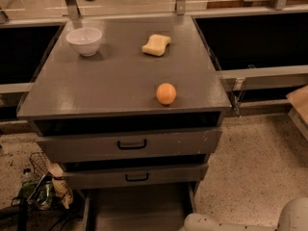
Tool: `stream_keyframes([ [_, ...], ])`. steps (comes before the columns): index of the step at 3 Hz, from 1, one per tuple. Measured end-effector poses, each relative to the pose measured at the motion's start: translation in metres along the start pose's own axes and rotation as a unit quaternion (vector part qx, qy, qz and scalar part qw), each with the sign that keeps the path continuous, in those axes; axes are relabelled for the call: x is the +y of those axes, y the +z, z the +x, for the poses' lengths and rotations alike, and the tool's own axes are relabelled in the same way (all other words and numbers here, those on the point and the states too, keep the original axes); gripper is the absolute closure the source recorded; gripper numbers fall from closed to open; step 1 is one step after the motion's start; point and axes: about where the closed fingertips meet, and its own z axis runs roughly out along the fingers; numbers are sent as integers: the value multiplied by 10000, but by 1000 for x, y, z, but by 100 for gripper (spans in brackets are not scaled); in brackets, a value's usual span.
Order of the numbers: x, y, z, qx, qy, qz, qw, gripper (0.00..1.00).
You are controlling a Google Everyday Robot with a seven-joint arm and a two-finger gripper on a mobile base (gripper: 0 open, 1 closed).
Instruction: Open bottom drawer
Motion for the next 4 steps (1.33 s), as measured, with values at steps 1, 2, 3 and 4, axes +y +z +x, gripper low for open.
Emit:
stream_keyframes([
  [1, 0, -2, -2, 0, 0, 0, 10000, 0],
  [2, 10, 0, -2, -38, -57, -115, 9999, 0],
  [3, 25, 0, -3, -31, -172, -173, 9997, 0],
  [4, 25, 0, -3, -31, -172, -173, 9997, 0],
])
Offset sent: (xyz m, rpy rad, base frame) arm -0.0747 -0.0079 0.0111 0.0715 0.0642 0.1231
